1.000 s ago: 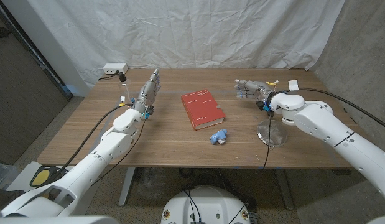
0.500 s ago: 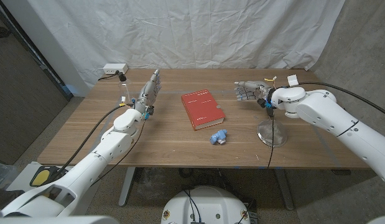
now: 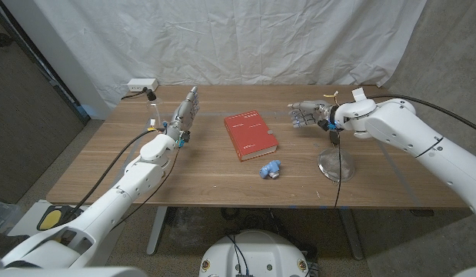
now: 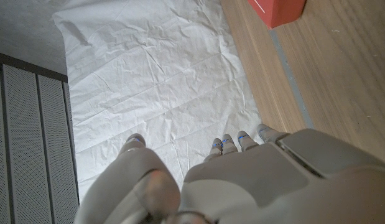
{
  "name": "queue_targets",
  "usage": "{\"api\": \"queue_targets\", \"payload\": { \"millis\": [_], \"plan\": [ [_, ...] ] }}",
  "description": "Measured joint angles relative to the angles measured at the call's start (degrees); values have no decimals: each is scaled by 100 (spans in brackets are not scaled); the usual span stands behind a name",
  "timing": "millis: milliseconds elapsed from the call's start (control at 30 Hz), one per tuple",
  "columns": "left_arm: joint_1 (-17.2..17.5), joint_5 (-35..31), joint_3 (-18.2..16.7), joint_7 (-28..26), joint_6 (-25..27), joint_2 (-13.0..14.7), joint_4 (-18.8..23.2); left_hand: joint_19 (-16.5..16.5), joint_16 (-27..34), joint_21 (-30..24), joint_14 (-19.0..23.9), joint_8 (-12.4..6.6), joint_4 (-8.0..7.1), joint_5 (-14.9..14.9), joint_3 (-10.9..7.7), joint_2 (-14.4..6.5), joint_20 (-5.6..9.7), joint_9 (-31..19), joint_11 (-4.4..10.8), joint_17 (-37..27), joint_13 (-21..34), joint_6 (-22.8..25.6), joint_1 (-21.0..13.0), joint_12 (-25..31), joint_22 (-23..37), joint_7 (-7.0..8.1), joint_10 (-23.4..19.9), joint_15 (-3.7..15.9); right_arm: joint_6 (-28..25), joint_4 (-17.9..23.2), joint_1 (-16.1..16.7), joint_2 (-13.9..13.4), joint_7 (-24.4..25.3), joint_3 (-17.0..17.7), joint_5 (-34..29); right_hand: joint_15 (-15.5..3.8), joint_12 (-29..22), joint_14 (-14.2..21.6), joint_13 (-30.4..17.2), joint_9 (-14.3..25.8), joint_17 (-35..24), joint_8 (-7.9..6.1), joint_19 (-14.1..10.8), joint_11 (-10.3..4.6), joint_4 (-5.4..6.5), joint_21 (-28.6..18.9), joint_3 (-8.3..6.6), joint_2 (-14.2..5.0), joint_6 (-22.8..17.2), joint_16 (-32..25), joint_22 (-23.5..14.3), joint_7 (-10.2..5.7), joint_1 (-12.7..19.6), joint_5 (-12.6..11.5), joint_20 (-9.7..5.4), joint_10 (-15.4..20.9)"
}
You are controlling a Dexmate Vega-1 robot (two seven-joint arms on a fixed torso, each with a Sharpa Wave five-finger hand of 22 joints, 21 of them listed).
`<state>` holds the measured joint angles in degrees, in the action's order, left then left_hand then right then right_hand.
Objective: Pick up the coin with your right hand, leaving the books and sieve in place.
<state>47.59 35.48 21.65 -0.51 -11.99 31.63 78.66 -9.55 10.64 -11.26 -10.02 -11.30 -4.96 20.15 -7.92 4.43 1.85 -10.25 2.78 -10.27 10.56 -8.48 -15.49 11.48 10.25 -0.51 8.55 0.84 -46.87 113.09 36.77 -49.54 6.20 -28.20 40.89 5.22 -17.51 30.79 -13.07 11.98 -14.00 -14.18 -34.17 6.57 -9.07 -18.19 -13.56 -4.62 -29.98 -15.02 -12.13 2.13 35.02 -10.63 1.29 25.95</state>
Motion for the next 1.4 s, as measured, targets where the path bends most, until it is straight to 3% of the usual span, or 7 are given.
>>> {"api": "queue_targets", "payload": {
  "millis": [233,433,633,1033,1100,1233,1400],
  "plan": [
    [-1,1,2,1,51,38,46,0,0,0,19,0,18,0,18,-22,0,0,0,0,0,0,-22,0,0,0,0,-19,-269,0,-196,0,-52,-92,44,-82,-137,151,-64,-21,-72,65,17,-124,0,-30,0,8,148,-35,-28,-61,106,0,15,234],
    [0,1,2,-15,95,66,99,0,0,0,19,0,25,0,25,-22,0,0,0,0,0,0,-22,0,0,0,0,-19,-559,5,-386,-1,-144,-219,47,-201,-331,638,-143,-27,-193,106,-361,-178,0,-224,0,17,186,-240,-54,-100,176,0,-64,557],
    [41,2,0,-53,150,101,186,0,0,0,19,-1,25,0,25,-22,0,0,0,1,-1,0,-22,0,0,0,0,-19,-981,-55,-775,5,-381,-508,-10,-194,-334,770,-172,-27,-239,82,-449,-193,23,-289,-23,17,58,-284,-54,28,175,0,-66,586],
    [118,13,-7,-98,212,137,346,0,0,0,19,-1,25,0,25,-22,0,-11,0,1,-1,0,-22,0,0,0,0,-19,-1834,-388,-1780,128,-1113,-1245,-220,-183,-393,904,-217,-54,-291,106,-541,-97,46,-367,-46,17,72,-314,-80,55,175,0,-38,616],
    [137,13,-7,-108,218,143,384,0,0,0,19,-1,25,0,25,-22,0,-30,0,1,-1,0,-22,0,0,0,0,-19,-1930,-433,-1902,144,-1213,-1330,-254,-193,-451,957,-225,-53,-318,106,-594,-165,46,-415,-46,16,94,-328,-80,32,175,0,-48,728],
    [172,13,-8,-135,219,156,451,0,0,0,19,-1,25,0,25,-22,0,-30,0,1,-1,0,-22,0,-1,0,0,-19,-2053,-515,-2101,180,-1364,-1471,-295,-260,-591,1150,-289,-53,-372,127,-779,-222,46,-537,-46,16,114,-378,-104,12,174,0,-133,990],
    [222,7,-20,-172,219,168,529,0,0,0,19,-1,25,0,25,-22,0,-30,0,2,-2,0,-22,0,0,0,0,-19,-2223,-668,-2340,239,-1565,-1637,-347,-626,-1070,1776,-664,-53,-678,127,-1112,-502,71,-876,-70,-49,56,-777,-203,-46,275,0,-465,1747]
  ]
}}
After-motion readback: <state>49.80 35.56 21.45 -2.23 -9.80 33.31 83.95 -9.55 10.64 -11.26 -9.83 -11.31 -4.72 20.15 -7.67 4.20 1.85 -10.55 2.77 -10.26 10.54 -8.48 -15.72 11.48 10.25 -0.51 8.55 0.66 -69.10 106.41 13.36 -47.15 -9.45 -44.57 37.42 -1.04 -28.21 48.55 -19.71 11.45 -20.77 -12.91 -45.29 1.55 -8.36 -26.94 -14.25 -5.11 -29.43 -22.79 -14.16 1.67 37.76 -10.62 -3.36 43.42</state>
